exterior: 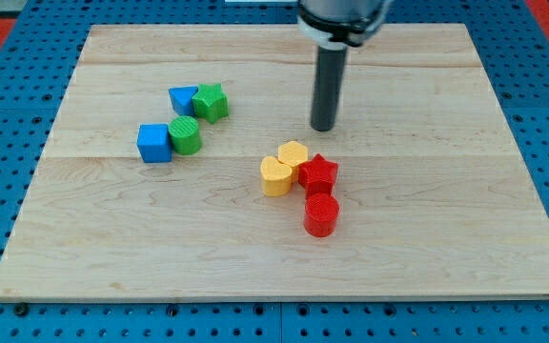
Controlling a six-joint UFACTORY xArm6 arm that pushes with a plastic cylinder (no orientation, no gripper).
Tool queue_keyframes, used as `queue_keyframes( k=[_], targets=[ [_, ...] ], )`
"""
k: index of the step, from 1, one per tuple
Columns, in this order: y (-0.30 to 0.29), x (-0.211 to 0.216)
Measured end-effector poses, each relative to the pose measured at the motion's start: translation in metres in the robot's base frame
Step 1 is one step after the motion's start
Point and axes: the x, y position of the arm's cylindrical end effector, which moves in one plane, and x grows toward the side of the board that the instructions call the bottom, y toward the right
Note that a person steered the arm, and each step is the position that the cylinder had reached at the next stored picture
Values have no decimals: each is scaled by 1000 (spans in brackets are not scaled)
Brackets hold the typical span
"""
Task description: Slide the yellow heart along with yellow hexagon and red star a bit right
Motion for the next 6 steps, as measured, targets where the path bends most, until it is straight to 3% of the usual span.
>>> queue_keyframes(
  k=[1,2,3,4,5,6],
  targets=[
    [-24,58],
    [-3,66],
    [-66,52],
    [-100,100],
    [-53,109],
    [-111,112]
  ],
)
